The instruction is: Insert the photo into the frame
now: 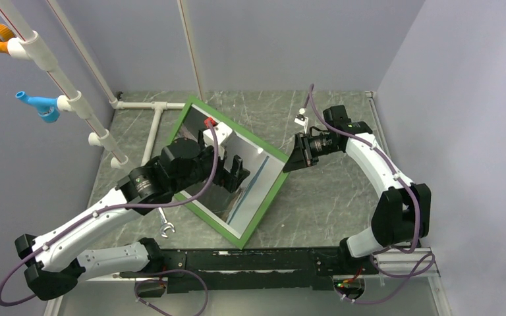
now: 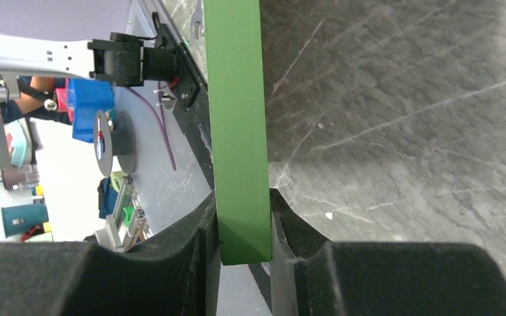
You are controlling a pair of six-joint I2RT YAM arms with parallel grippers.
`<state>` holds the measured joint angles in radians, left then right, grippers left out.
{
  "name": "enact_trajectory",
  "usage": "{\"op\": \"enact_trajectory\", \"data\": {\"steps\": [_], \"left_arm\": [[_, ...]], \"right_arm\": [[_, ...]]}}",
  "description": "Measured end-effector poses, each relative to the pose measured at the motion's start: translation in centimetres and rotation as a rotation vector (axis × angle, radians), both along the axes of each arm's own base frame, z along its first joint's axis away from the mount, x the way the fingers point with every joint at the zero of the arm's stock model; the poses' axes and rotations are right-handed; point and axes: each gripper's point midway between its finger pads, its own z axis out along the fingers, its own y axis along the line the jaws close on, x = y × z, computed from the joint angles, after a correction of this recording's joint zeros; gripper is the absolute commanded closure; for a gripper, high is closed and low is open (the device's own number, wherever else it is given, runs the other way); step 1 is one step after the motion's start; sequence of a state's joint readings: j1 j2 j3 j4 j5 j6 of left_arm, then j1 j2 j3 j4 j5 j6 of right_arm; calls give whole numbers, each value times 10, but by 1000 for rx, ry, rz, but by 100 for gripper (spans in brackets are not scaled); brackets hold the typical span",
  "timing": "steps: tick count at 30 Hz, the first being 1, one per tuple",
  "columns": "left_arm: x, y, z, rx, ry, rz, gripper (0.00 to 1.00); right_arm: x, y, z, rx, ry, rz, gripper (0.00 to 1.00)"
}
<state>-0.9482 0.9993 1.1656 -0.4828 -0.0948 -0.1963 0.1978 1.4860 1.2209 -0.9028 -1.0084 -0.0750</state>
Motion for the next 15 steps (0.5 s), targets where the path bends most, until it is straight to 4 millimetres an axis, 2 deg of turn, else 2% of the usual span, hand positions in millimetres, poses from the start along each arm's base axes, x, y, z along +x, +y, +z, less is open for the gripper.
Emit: {"op": "enact_trajectory", "data": {"steps": [6, 15], "left_arm": [[1, -1, -30, 51, 48, 5, 1], [-4, -9, -90, 116, 175, -11, 1]], "right_arm": [[8, -7, -18, -64, 46, -75, 100], [21, -20, -71, -179, 174, -207, 100]]}}
